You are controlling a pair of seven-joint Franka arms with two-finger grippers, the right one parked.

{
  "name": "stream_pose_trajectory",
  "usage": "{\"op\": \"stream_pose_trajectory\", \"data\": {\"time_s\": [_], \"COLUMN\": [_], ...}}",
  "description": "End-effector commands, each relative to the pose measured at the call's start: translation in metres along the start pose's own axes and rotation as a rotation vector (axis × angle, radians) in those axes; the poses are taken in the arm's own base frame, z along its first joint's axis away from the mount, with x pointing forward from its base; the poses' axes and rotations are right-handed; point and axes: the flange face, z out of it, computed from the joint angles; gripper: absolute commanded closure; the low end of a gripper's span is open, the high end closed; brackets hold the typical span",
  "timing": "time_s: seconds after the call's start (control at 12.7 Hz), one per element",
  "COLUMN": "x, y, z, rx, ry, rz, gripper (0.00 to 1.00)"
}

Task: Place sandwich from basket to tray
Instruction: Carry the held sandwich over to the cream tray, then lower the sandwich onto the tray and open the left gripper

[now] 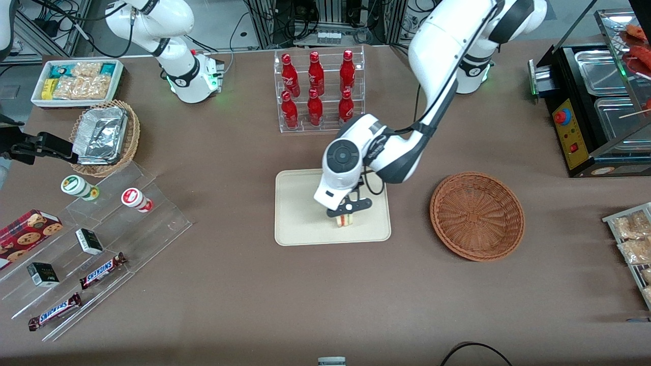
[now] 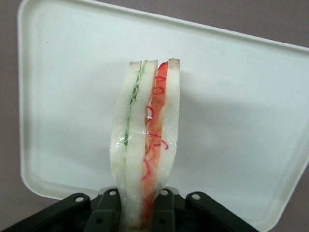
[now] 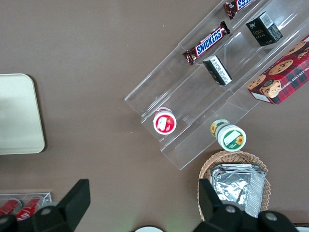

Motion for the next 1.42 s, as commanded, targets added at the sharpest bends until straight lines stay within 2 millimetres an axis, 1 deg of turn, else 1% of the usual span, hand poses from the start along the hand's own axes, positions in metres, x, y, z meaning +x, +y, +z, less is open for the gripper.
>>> {"op": "stream_pose_trajectory", "data": {"time_s": [0.0, 0.08, 0.24, 0.63, 0.79, 0.94, 1.02, 1.1, 1.18, 1.26, 1.34], "x": [-0.003, -0.007, -0.011, -0.012, -0.011, -0.010, -0.010, -0.010, -0.010, -0.011, -0.009], "y": [0.034, 0.039, 0.041, 0.040, 0.039, 0.039, 0.039, 0.039, 0.039, 0.039, 0.039], "z": [0.014, 0.019, 0.016, 0.023, 0.032, 0.035, 0.036, 0.035, 0.035, 0.033, 0.025], "rx": [0.030, 0.042, 0.044, 0.057, 0.067, 0.068, 0.069, 0.067, 0.068, 0.068, 0.064], "ry": [0.055, 0.050, 0.050, 0.045, 0.042, 0.039, 0.039, 0.040, 0.042, 0.046, 0.058], "rz": [-0.050, -0.051, -0.051, -0.077, -0.079, -0.080, -0.082, -0.081, -0.082, -0.079, -0.075], "gripper": [1.00, 1.00, 1.00, 1.00, 1.00, 1.00, 0.73, 0.03, 0.00, 0.00, 0.00]}}
